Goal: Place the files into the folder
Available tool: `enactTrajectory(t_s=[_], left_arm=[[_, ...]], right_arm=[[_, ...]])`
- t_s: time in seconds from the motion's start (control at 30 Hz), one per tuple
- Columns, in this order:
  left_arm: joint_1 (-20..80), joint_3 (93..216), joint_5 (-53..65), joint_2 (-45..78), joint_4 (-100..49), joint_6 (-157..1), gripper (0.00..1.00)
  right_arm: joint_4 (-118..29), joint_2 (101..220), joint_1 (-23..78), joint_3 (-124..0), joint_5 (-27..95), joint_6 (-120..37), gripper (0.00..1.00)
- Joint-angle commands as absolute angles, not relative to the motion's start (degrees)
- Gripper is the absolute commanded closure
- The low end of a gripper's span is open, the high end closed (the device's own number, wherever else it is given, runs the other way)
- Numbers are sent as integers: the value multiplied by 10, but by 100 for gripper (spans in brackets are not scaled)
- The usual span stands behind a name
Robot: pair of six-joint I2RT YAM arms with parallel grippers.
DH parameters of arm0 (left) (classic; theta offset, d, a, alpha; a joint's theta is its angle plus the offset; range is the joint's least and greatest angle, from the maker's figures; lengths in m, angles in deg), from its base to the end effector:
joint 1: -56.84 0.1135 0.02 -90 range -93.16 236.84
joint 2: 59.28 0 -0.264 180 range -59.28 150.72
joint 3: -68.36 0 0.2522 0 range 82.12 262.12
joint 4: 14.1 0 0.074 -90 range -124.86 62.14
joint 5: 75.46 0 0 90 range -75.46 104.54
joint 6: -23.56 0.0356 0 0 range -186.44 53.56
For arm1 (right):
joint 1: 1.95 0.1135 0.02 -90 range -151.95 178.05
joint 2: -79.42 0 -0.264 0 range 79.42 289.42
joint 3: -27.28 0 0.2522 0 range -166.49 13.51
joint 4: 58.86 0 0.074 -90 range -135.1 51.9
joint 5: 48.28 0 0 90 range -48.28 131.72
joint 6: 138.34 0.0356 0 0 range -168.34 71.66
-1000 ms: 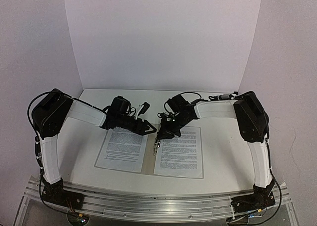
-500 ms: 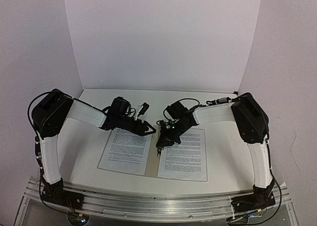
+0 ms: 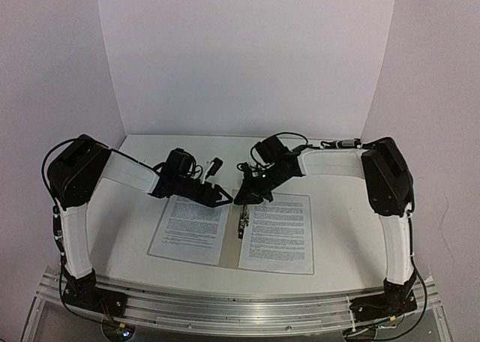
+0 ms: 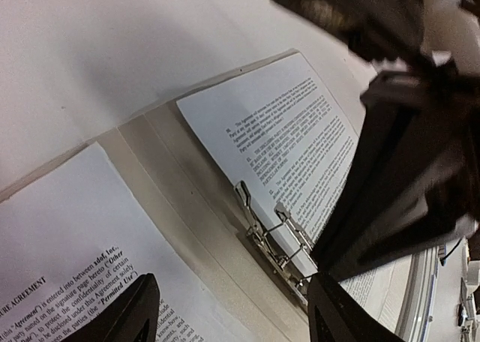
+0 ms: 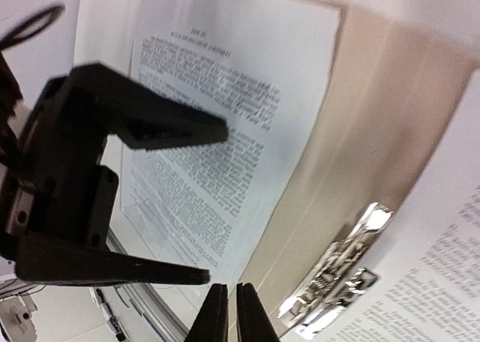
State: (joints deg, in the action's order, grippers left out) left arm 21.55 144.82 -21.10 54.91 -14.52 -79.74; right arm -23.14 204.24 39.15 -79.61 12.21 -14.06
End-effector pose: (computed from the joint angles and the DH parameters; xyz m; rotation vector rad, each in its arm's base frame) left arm 0.3215 -0.2530 0.1364 0.7956 2.2006 -1.1398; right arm 0.3448 0.3241 0.1680 -0.3981 2.7118 1.1172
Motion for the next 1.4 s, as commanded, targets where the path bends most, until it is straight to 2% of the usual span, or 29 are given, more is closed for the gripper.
enactTrajectory(t_s=[0.0, 0.23, 0.73, 1.37], left_arm=[[216, 1438, -214, 518, -168, -778, 32], [215, 1410, -221, 498, -204, -780, 34], [213, 1373, -197, 505, -168, -791, 34], [214, 1387, -189, 505, -169, -780, 34]], right_arm=[[-234, 2014, 350, -792, 183, -159, 94], [-223, 2090, 341, -863, 231, -218, 100], [-219, 2152, 340, -891, 167, -248, 100], [-216, 2099, 340, -829, 84, -249, 100]])
